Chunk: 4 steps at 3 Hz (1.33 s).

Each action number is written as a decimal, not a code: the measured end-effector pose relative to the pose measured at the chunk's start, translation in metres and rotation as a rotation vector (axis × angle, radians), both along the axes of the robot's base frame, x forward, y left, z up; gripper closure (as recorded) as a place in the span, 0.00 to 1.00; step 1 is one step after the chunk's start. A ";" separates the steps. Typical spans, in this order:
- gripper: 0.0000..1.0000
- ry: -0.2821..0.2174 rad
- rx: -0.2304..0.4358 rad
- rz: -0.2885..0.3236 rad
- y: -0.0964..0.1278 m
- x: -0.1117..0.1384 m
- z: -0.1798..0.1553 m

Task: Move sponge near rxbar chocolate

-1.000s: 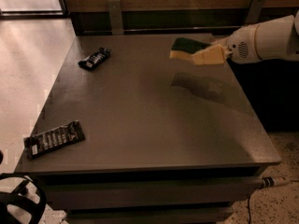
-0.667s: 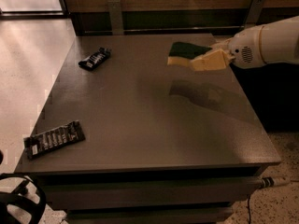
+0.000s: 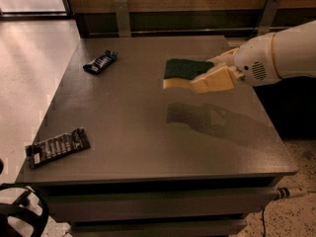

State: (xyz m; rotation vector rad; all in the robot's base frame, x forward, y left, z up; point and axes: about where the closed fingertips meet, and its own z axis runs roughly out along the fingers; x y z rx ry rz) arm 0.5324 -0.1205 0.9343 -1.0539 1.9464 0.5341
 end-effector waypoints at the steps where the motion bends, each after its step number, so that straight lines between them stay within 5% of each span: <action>1: 1.00 0.016 -0.010 0.095 0.028 -0.026 -0.001; 4: 1.00 0.027 -0.020 0.115 0.057 -0.024 -0.024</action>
Offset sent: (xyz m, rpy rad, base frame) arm -0.0213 0.0227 -0.0005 -0.0080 0.0132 0.0771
